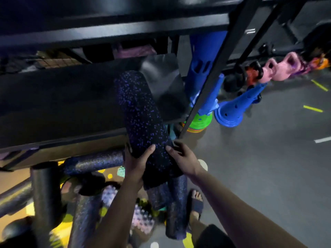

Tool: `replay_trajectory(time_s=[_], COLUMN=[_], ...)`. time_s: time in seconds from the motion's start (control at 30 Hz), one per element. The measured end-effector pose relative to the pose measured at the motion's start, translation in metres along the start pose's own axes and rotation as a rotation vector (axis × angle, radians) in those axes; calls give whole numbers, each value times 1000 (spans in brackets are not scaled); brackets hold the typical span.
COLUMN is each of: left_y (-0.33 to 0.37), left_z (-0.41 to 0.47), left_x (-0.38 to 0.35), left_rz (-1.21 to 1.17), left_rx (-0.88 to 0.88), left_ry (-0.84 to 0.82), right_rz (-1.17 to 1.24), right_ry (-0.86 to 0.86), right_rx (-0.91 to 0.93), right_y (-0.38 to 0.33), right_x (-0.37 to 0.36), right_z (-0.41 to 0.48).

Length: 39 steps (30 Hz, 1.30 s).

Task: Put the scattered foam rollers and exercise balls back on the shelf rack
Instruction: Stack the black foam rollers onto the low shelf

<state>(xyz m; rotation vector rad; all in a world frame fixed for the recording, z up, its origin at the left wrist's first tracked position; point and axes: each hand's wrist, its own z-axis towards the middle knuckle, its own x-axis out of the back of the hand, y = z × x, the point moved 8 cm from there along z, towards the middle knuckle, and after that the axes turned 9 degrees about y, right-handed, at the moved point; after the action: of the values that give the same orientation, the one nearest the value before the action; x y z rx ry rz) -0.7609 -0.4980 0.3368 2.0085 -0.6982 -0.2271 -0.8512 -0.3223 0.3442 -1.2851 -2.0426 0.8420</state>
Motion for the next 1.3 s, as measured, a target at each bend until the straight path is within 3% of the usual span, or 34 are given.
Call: replay_trajectory(time_s=[0.23,0.43,0.53,0.63,0.77,0.87,0.93,1.03,1.13,1.3], left_y=[-21,-5,10,17,-26,-59,-61,-49,-38,-17], left_z=[45,112,151,172,154,146,147,144,148,155], left_x=[-76,-114,-128,-144,-152,-142,-148,-169,-190,-203], left_rz=[-38,-33,104,266,543,380,301,343,378,399], left_rx=[-46,-131,-221,-293,-274,-53,-3,-81,-127,-284], left_ry=[90,4,-6,-31,-132,-107,-104,-121,-114,-129], right_rz=[-104,-297,-364,-431,-613,-614,-638,-749,-839,-938], right_ry=[-133,-113,-48,12,47,76,120,194,157,157], right_rx=[63,321,449,456,437,406,431,652,784,752], right_y=[0,-24,-43,-58,-57,-52,-51,-60,-61,-68], right_x=[32,3,-12,-16,-14,-7,-3,3,12,28], right_z=[80,146,180,207,229,232,233,230,229,232])
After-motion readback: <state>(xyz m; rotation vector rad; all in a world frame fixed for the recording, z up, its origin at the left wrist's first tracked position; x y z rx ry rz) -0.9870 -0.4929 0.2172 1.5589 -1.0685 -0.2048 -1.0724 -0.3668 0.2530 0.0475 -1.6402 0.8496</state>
